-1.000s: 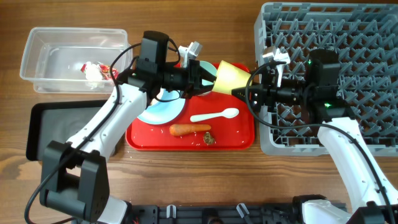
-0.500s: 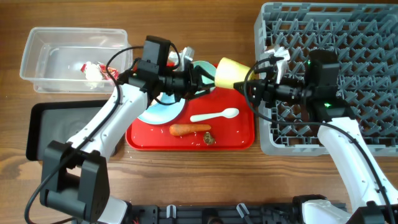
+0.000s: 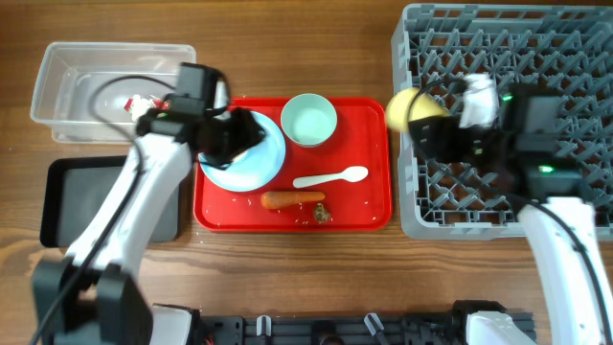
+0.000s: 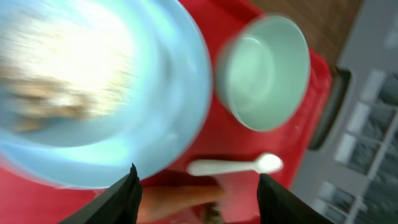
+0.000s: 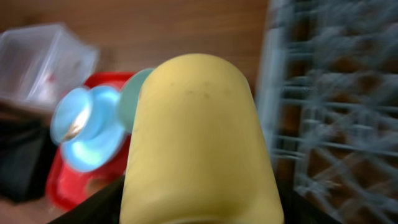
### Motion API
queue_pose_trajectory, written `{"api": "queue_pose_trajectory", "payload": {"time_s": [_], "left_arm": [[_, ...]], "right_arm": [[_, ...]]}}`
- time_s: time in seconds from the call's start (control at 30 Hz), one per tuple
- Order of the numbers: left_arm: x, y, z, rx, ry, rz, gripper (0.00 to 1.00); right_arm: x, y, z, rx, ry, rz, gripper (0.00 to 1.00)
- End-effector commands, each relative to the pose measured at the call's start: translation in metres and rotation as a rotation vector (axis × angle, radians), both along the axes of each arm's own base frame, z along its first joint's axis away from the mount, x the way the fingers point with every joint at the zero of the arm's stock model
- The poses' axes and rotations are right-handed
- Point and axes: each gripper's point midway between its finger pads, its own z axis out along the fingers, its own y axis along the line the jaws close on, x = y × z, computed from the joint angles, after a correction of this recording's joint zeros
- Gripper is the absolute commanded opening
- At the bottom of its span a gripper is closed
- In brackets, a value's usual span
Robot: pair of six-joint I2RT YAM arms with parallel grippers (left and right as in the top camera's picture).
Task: Sort waste into correct bins and load items into the dishwasher rack
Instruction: 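Place the yellow cup upside down in the rack with the right gripper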
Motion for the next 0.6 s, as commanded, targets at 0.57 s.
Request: {"api": "queue_pose_trajectory", "payload": {"time_s": [0.57], "left_arm": [[-0.011,0.064,0.039,0.26,-0.121,0.126,0.62]], "right_arm": [[-0.064,-0.256,0.006,-0.252,0.254,-0.953,0.34]]}}
